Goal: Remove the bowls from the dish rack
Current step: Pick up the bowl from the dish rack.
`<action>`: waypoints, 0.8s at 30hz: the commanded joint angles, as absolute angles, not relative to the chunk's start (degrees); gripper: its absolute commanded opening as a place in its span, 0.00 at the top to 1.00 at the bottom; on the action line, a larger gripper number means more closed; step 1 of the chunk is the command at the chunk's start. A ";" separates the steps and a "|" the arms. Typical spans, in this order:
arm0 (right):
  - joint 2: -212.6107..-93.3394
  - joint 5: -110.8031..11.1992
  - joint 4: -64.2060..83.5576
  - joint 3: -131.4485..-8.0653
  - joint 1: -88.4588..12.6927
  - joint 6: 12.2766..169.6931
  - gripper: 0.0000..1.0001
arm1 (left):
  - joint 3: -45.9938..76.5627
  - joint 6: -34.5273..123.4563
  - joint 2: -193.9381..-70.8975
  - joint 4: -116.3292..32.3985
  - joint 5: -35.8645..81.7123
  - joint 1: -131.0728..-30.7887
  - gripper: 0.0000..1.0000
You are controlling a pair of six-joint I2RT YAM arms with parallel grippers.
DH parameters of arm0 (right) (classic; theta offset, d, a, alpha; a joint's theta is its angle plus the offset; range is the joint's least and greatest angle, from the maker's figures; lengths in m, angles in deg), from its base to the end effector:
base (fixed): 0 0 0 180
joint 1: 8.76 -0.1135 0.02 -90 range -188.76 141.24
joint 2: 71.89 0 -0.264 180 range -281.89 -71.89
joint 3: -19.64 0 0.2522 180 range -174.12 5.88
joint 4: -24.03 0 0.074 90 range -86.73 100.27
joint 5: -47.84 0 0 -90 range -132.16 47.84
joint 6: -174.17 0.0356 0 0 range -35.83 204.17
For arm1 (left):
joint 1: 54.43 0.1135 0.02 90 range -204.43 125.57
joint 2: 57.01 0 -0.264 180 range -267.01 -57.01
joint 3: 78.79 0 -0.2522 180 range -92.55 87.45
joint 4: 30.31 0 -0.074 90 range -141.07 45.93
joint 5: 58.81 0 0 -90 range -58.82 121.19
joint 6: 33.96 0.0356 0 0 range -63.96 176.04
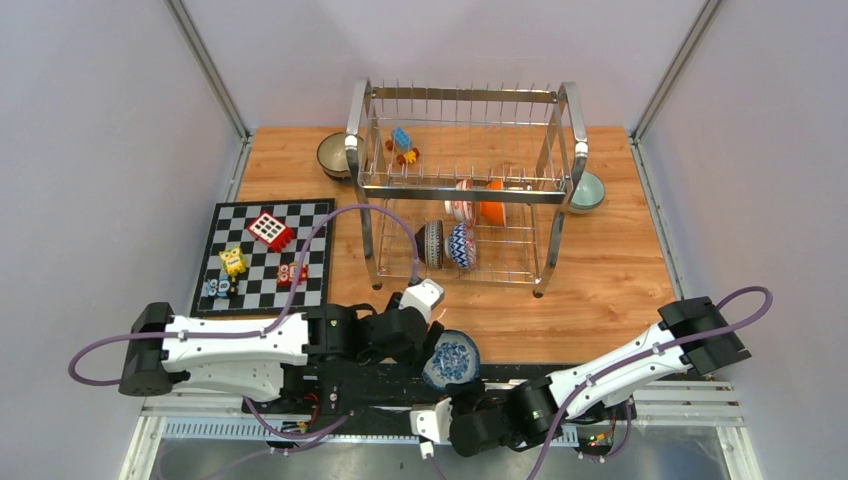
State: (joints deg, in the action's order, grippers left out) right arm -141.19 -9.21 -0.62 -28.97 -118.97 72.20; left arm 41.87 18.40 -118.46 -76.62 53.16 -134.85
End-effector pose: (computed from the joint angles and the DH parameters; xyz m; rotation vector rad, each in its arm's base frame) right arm -0.0632 0.2278 0.1975 -1.8018 1.3012 0.2581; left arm 0.0492 -0.2116 0.2561 0.7100 2.2973 -0.5411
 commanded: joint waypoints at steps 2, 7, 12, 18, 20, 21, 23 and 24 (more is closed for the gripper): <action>-140.92 -7.77 0.44 -31.07 -120.00 69.46 0.98 | 39.58 20.59 -121.86 -78.02 52.11 -136.42 0.34; -140.20 -7.47 -0.42 -31.95 -120.27 68.90 0.98 | 39.33 20.66 -124.48 -78.15 51.35 -136.65 0.41; -140.55 -7.38 -1.24 -32.53 -120.53 68.71 0.98 | 39.46 20.88 -125.38 -78.02 50.75 -136.76 0.49; -141.83 -7.57 -1.31 -33.32 -120.60 68.63 0.98 | 39.71 20.70 -125.77 -77.73 50.44 -136.79 0.65; -142.26 -7.62 -1.17 -33.45 -120.68 68.66 0.97 | 39.86 20.62 -125.68 -77.42 50.35 -136.78 0.70; -142.49 -7.62 -1.13 -33.54 -120.70 68.62 0.97 | 39.94 20.60 -125.71 -77.34 50.32 -136.78 0.72; -142.70 -7.49 -1.09 -33.83 -120.84 68.61 0.97 | 40.07 20.53 -125.73 -77.14 50.35 -136.78 0.77; -142.84 -7.41 -1.08 -33.96 -120.86 68.66 0.97 | 40.15 20.46 -125.76 -77.00 50.32 -136.78 0.81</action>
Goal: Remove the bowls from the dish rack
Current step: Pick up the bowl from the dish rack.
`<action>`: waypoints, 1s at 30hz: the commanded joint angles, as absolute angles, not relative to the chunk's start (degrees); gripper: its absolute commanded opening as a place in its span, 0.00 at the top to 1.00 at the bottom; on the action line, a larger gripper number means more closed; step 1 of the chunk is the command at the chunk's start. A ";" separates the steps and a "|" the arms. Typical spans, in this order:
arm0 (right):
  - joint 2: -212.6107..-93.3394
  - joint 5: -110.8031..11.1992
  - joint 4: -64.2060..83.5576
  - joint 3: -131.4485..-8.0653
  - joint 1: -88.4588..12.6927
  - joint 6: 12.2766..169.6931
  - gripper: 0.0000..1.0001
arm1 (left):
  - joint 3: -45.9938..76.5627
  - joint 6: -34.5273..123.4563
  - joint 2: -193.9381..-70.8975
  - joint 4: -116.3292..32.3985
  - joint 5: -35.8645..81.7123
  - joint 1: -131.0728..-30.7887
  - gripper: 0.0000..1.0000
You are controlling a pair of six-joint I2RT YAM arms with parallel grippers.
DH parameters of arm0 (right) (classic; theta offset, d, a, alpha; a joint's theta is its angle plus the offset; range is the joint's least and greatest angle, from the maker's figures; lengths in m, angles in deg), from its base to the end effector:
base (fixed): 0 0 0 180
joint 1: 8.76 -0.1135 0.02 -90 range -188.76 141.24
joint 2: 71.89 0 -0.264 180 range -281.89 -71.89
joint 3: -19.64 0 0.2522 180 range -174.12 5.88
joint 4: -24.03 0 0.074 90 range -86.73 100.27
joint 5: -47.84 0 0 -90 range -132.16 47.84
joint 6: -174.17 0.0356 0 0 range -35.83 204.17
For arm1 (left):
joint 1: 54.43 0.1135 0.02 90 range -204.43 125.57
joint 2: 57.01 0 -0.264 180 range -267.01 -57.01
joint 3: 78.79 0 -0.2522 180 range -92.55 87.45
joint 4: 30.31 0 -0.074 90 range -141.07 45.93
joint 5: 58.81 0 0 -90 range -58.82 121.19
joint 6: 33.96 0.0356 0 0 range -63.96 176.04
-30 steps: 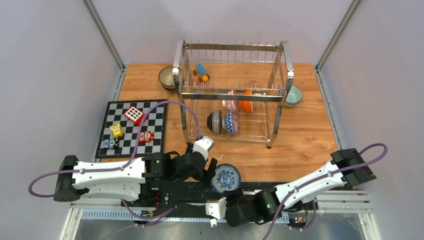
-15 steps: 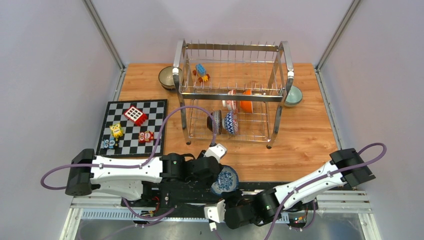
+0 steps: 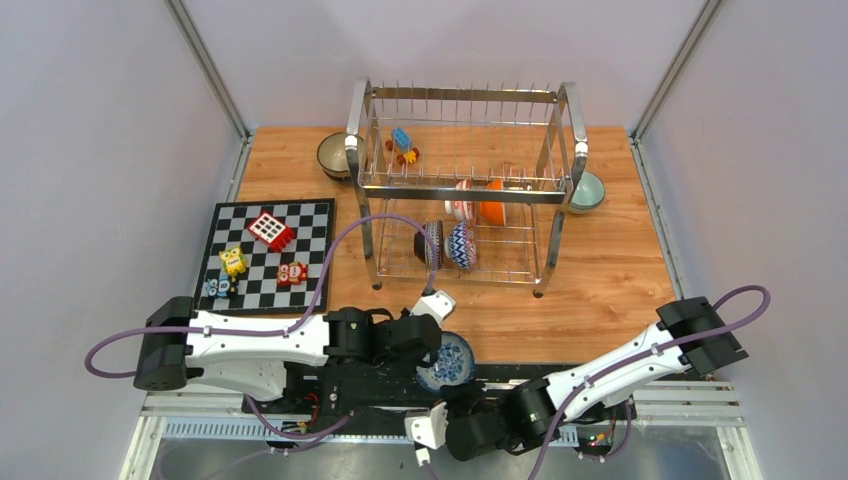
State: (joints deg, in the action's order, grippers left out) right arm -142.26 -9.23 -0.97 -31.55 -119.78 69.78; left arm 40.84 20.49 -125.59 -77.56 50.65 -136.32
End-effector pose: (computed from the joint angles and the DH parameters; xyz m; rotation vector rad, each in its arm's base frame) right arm -0.0695 0.2347 0.2069 -1.8214 1.2478 0.2609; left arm 0.0448 -0.2302 0.2346 0.8649 2.3612 -0.4436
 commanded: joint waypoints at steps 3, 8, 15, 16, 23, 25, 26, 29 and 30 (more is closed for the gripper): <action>-143.82 -5.93 -3.45 -35.33 -120.89 70.91 0.97 | 40.51 19.82 -125.46 -76.90 50.99 -136.78 1.00; -144.13 -4.85 -7.59 -37.21 -120.89 76.87 0.63 | 42.80 17.12 -122.22 -76.58 54.85 -136.78 1.00; -138.22 -2.70 -7.93 -39.13 -121.08 89.59 0.01 | 46.05 11.83 -117.41 -76.96 62.05 -136.79 1.00; -137.24 -1.63 -8.11 -39.65 -121.12 91.46 0.01 | 46.15 10.99 -116.89 -77.27 63.06 -136.79 1.00; -129.40 10.88 -12.28 -41.68 -120.18 112.78 0.01 | 48.05 2.72 -112.32 -80.59 69.57 -136.79 1.00; -126.90 12.38 -18.22 -42.42 -117.83 123.29 0.02 | 48.82 0.24 -110.69 -81.07 70.22 -136.78 1.00; -125.70 12.14 -21.82 -42.63 -116.13 129.27 0.04 | 49.15 -1.05 -110.00 -81.21 70.29 -136.80 1.00; -121.93 5.12 -25.59 -41.18 -108.73 140.08 0.23 | 49.36 -5.21 -108.41 -82.34 69.92 -136.78 1.00; -120.94 2.92 -23.71 -40.30 -106.66 140.50 0.30 | 49.24 -6.80 -108.11 -82.90 70.01 -136.78 1.00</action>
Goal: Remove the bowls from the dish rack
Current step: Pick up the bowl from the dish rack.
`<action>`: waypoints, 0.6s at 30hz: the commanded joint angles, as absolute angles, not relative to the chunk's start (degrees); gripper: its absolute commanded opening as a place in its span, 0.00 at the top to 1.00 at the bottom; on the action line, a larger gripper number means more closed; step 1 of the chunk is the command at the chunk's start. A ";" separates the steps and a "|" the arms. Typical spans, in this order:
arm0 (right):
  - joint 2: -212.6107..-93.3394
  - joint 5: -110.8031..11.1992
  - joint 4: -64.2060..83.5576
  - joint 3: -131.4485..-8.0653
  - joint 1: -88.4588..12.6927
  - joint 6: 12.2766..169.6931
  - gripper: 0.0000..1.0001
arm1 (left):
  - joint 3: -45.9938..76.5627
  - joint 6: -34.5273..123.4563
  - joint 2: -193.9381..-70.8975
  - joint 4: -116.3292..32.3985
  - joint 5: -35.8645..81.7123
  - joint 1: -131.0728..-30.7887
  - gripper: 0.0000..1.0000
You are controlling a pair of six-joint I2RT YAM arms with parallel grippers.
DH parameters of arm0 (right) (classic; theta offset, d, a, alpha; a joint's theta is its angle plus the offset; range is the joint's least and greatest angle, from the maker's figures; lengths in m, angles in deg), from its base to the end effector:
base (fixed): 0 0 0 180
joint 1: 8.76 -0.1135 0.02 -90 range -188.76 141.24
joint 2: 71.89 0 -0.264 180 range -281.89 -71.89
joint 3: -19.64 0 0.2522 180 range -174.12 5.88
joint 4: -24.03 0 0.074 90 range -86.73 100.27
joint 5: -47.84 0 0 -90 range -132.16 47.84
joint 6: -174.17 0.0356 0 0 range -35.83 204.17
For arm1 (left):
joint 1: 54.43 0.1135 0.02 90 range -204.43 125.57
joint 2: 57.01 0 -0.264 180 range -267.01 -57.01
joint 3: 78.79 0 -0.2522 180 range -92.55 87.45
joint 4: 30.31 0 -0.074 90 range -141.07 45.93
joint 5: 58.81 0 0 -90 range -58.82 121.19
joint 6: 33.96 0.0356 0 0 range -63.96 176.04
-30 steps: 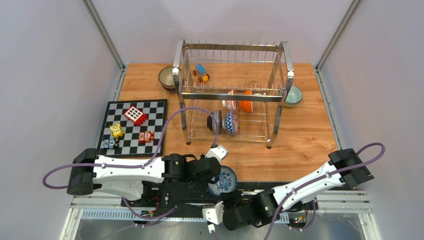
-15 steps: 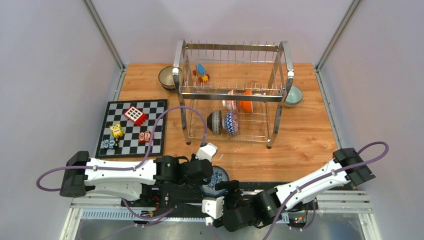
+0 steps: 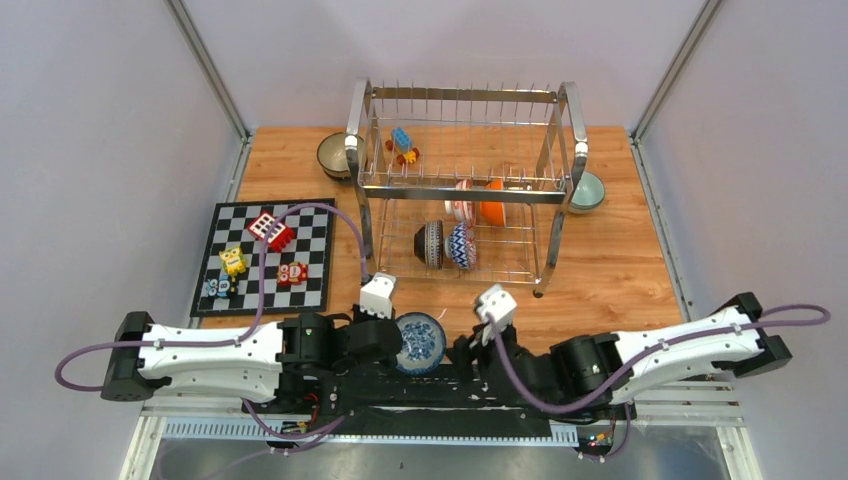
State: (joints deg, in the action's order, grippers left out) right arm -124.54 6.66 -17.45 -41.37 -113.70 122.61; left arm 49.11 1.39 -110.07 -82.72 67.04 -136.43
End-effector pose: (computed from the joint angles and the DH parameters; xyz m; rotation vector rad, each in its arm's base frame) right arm -0.0233 0.1914 0.3068 -0.6692 1.8959 0.7255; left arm 0.0450 -0.1703 0.2377 0.3051 2.2974 -0.4335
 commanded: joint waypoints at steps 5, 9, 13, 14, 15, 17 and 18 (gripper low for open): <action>-122.72 -1.82 -21.28 -40.42 -100.34 141.55 0.39 | 46.60 -12.10 -108.24 -86.90 69.97 -136.79 1.00; -129.60 -7.30 -20.96 -42.38 -95.94 140.38 0.42 | 44.63 -12.20 -109.53 -88.65 69.49 -136.81 1.00; -134.11 -9.14 -20.11 -44.08 -94.89 139.29 0.46 | 43.53 -12.48 -110.82 -90.45 69.07 -136.79 1.00; -134.76 -9.53 -19.54 -44.18 -94.69 138.87 0.47 | 43.51 -12.39 -110.85 -90.41 68.98 -136.79 1.00; -135.32 -9.69 -19.04 -44.33 -94.57 138.58 0.48 | 43.59 -12.30 -110.81 -90.32 68.87 -136.78 1.00; -135.96 -9.68 -18.32 -44.68 -94.45 138.28 0.49 | 43.60 -12.17 -110.74 -90.27 68.95 -136.79 1.00; -136.03 -9.38 -18.30 -44.93 -94.45 138.29 0.49 | 43.60 -12.16 -110.78 -90.43 69.04 -136.79 1.00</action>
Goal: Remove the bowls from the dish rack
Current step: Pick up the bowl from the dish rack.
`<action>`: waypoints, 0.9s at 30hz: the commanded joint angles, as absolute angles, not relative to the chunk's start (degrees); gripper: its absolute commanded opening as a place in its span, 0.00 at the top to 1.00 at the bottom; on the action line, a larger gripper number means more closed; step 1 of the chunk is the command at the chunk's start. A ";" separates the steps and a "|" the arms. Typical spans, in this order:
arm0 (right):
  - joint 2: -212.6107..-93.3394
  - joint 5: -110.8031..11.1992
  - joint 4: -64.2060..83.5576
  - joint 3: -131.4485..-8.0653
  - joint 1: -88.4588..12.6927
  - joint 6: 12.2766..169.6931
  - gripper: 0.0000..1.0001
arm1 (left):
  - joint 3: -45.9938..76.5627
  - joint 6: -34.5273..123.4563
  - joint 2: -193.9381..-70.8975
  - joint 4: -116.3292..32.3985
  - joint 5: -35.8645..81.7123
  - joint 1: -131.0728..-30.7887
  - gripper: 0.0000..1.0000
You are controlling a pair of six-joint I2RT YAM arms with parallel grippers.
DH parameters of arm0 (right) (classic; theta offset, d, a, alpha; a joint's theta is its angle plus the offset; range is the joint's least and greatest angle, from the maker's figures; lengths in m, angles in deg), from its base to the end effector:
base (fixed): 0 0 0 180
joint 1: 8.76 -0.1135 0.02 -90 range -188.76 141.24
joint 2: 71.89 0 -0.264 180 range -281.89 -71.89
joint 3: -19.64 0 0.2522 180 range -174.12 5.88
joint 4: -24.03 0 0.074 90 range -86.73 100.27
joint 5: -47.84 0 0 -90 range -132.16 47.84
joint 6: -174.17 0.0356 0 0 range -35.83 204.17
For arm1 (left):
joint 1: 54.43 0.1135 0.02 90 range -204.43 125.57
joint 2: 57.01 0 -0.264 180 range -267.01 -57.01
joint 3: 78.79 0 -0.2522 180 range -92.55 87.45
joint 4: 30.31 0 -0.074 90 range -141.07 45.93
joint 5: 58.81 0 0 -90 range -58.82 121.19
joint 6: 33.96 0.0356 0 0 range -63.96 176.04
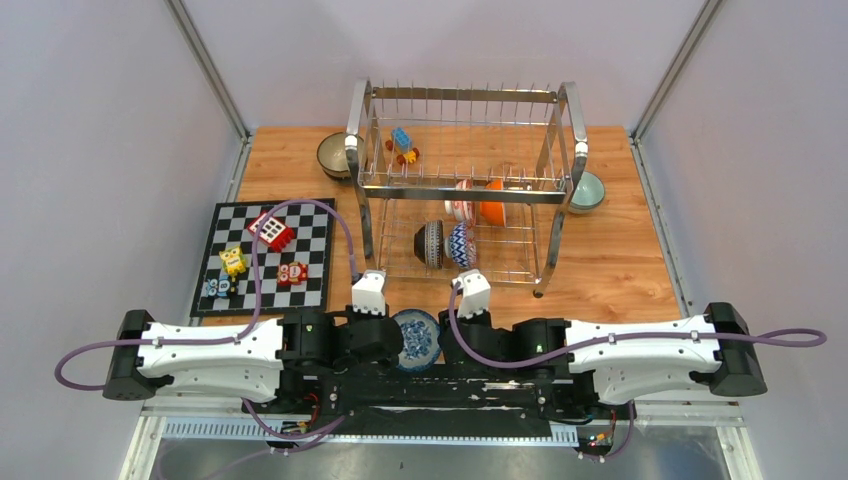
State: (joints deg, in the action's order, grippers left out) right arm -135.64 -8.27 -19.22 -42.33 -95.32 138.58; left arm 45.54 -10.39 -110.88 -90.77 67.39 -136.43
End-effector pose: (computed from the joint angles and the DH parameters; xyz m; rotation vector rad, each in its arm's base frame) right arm 0.0335 0.2269 0.2692 -0.3521 2.2518 0.6520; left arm 0.0445 -0.1653 0.2469 0.1054 2.3694 -0.4276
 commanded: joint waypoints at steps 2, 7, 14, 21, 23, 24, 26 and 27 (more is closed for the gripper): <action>-135.50 -8.32 -18.60 -45.17 -94.44 138.46 0.47 | 43.60 -12.37 -110.84 -90.75 69.30 -136.78 1.00; -135.54 -8.88 -18.47 -45.43 -94.05 137.66 0.46 | 43.94 -12.54 -110.88 -90.38 68.85 -136.78 1.00; -140.36 -12.77 -17.56 -45.46 -92.52 138.74 0.60 | 44.14 -12.50 -111.03 -89.86 68.01 -136.79 1.00; -143.02 -13.89 -17.08 -46.30 -91.15 138.25 0.69 | 44.48 -12.56 -110.45 -89.68 67.62 -136.79 1.00; -144.00 -14.37 -17.13 -46.69 -90.82 138.15 0.73 | 44.63 -12.71 -110.45 -89.69 67.56 -136.78 1.00; -144.46 -14.51 -17.15 -46.86 -90.72 138.06 0.74 | 44.69 -12.69 -110.37 -89.68 67.46 -136.78 1.00; -145.27 -14.64 -17.15 -47.09 -90.50 138.00 0.78 | 44.82 -12.85 -110.37 -89.56 67.40 -136.78 1.00; -145.55 -14.58 -17.16 -47.07 -90.45 138.04 0.80 | 44.95 -12.79 -110.30 -89.39 67.35 -136.80 1.00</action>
State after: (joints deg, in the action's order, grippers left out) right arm -144.19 -13.91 -16.36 -45.41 -91.43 138.21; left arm 45.54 -10.85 -110.92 -91.40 66.25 -136.43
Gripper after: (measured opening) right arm 0.236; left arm 0.034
